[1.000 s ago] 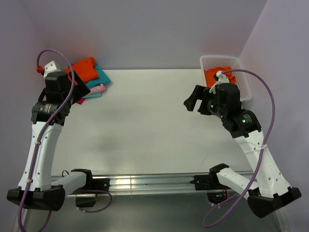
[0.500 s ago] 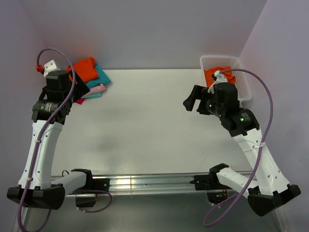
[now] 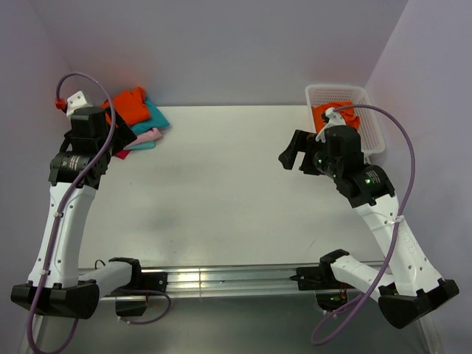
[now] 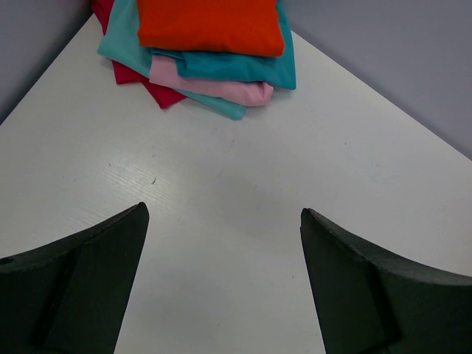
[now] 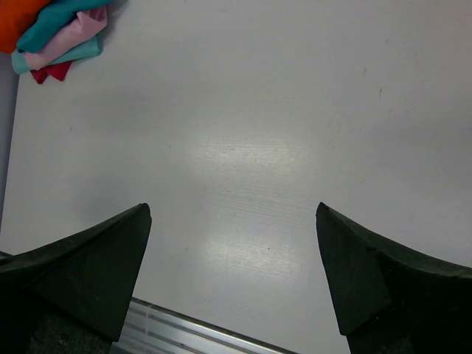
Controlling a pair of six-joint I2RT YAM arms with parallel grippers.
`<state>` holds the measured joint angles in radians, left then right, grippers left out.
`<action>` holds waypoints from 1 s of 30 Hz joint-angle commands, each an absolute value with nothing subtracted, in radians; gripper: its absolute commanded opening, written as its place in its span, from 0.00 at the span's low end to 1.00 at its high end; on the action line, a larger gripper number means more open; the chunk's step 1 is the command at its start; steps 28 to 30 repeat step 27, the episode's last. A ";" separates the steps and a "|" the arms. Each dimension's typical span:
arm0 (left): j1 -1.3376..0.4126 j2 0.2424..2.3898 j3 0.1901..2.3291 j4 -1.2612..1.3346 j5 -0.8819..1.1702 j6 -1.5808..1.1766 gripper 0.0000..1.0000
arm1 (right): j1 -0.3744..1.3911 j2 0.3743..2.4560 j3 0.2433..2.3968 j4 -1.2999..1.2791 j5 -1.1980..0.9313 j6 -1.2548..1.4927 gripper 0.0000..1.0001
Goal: Fold and stack the t-shirts
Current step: Neatly place the folded tshirt to the corner, then reset both grippers
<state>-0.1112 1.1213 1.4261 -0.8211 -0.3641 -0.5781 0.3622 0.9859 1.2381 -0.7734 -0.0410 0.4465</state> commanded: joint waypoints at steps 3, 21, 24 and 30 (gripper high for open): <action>-0.115 1.129 1.480 -0.805 -0.376 -0.558 0.90 | 0.370 0.980 1.262 -0.762 -0.017 0.426 1.00; -0.115 1.135 1.497 -0.802 -0.379 -0.546 0.90 | 0.370 0.991 1.269 -0.762 -0.014 0.425 1.00; -0.123 1.126 1.499 -0.810 -0.410 -0.557 0.91 | 0.370 0.991 1.266 -0.764 -0.012 0.425 1.00; -0.123 1.132 1.499 -0.796 -0.385 -0.540 0.92 | 0.370 0.994 1.269 -0.764 -0.012 0.425 1.00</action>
